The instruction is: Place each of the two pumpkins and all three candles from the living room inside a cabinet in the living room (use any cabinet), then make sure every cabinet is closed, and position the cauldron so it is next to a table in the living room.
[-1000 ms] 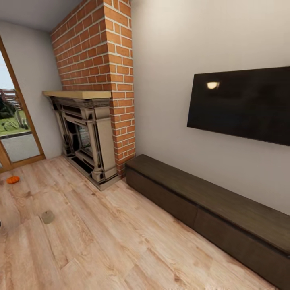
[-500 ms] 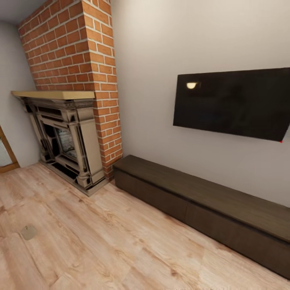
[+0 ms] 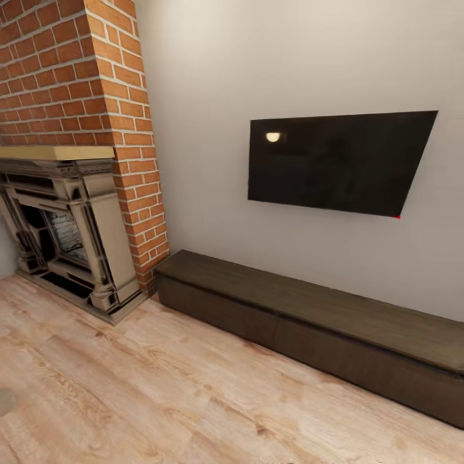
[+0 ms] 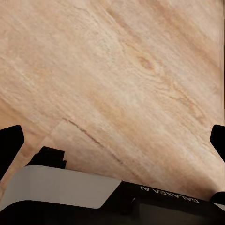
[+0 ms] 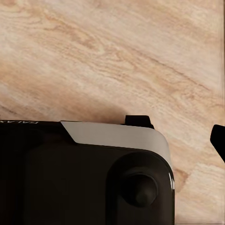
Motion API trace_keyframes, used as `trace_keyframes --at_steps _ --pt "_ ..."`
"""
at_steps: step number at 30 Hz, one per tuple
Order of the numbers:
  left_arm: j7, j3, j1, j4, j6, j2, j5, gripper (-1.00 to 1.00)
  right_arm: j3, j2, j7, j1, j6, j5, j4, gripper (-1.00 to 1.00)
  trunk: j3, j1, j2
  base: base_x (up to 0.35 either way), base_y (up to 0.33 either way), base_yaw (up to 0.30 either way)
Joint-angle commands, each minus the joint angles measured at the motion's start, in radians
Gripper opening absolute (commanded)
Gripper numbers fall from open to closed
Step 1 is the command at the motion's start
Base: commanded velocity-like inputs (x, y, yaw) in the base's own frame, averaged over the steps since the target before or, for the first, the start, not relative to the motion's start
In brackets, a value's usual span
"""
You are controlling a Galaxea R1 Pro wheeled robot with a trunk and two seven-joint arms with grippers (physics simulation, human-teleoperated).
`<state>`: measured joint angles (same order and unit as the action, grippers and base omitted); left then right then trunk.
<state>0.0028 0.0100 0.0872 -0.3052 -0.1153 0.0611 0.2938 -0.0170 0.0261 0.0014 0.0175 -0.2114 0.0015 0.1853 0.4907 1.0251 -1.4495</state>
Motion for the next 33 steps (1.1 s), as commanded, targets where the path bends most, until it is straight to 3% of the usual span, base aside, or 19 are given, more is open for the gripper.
trace_keyframes --at_steps 1,19,27,33 --pt "0.0 0.001 0.0 0.0 -0.003 0.0 0.004 1.0 -0.001 0.0 0.0 0.001 -0.003 0.0 -0.001 1.0 0.001 0.0 -0.001 0.0 0.093 -0.292" --pt "0.0 0.001 0.0 0.0 -0.002 0.0 0.004 1.0 -0.001 0.0 0.0 0.001 -0.003 0.0 -0.001 1.0 0.001 0.0 -0.001 0.0 0.061 -0.292" --pt "0.0 0.001 0.0 0.0 -0.003 0.0 0.004 1.0 -0.001 0.0 0.0 0.001 -0.003 0.0 -0.001 1.0 0.001 0.0 -0.001 0.0 0.251 -0.284" --pt "0.0 0.0 0.0 0.0 -0.003 0.001 0.004 1.0 -0.003 0.0 0.0 0.001 -0.003 0.0 0.001 1.0 0.001 0.0 -0.001 0.068 0.21 -0.071"
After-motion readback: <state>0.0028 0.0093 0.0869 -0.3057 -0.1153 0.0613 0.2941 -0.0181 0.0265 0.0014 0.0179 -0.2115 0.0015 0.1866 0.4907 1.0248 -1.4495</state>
